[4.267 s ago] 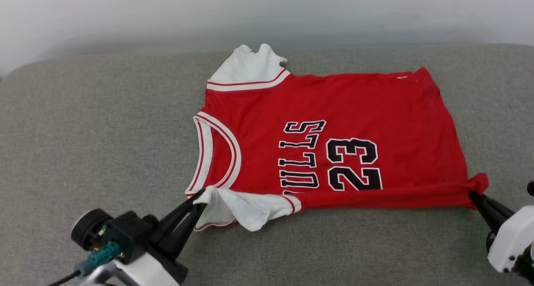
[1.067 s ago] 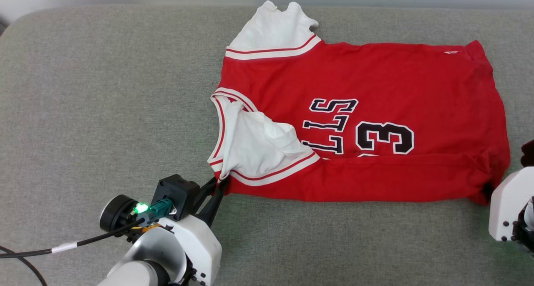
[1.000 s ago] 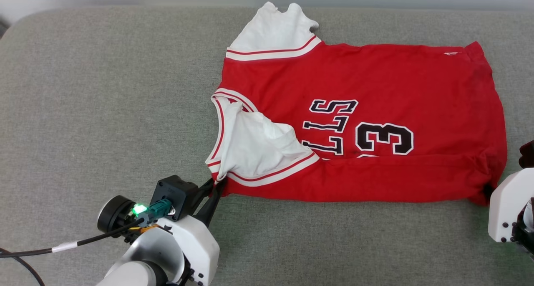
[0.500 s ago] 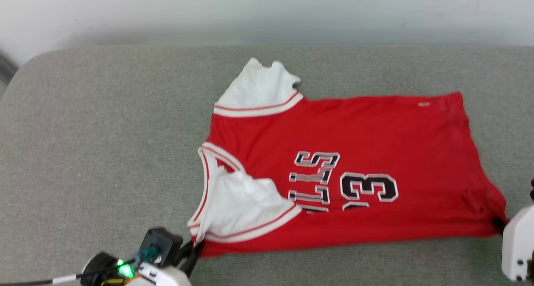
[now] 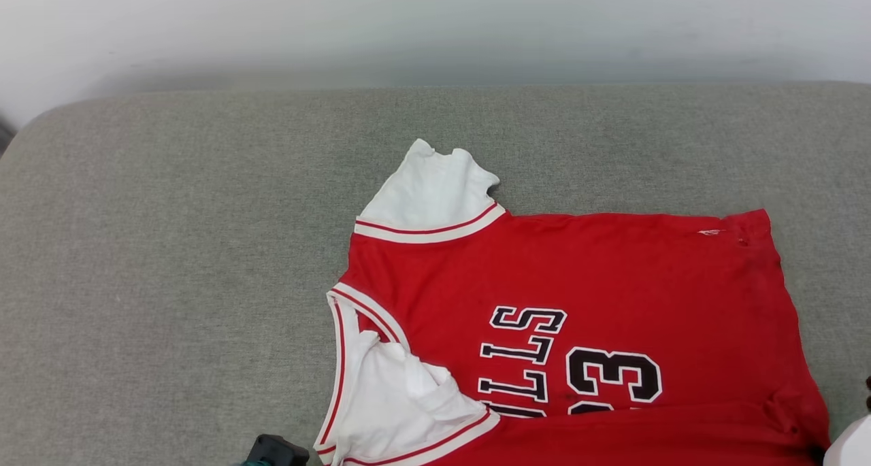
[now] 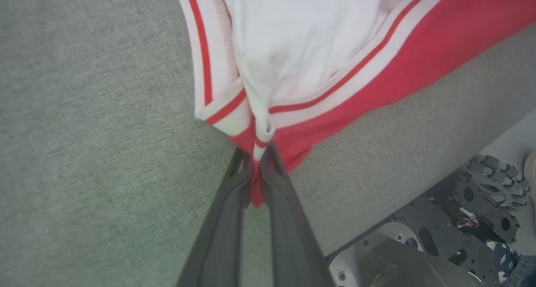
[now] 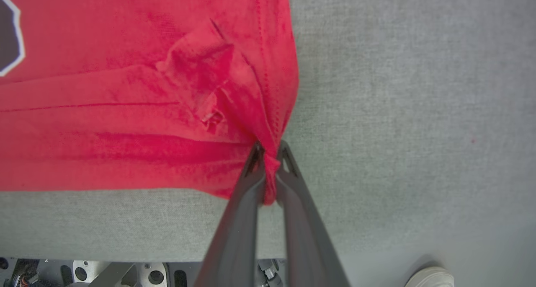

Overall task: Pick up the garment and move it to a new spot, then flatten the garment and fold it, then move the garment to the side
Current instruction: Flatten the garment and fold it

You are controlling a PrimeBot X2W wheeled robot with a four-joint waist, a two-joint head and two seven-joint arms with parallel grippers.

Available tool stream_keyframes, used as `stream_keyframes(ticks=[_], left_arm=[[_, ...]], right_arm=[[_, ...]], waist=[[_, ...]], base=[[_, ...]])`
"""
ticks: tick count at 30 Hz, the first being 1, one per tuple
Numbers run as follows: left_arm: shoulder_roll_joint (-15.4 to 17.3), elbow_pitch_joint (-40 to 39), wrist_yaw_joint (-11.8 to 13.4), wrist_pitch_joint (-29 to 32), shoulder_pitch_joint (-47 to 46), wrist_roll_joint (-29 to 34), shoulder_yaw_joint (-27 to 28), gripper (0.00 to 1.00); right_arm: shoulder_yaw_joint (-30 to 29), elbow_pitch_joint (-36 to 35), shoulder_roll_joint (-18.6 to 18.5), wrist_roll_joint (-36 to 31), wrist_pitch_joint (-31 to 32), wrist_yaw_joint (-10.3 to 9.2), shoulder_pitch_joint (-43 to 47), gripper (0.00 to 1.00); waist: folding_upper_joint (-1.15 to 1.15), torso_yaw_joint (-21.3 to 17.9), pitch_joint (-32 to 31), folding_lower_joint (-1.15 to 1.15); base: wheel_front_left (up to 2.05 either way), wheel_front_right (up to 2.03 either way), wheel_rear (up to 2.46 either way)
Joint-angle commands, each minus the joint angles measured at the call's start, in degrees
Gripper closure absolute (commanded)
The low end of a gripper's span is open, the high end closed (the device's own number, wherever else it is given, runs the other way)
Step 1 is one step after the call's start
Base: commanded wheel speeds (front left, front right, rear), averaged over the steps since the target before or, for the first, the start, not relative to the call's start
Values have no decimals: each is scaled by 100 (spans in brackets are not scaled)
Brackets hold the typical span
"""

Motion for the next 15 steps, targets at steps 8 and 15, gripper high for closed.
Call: stream_keyframes(ticks=[8,15], left_arm=[[-220,311,-92,-484,-228,-59,177,0],[-395,47,23,-1655,-551,124,731,0]], right_arm=[[112,164,-4,45,-262,-5,-363,0],[-62,-230,16,272,-870,-4,-788,0]], waist=[[0,-49,-46,0],[0,-31,-214,0]], base=[[0,0,0],[0,0,0]])
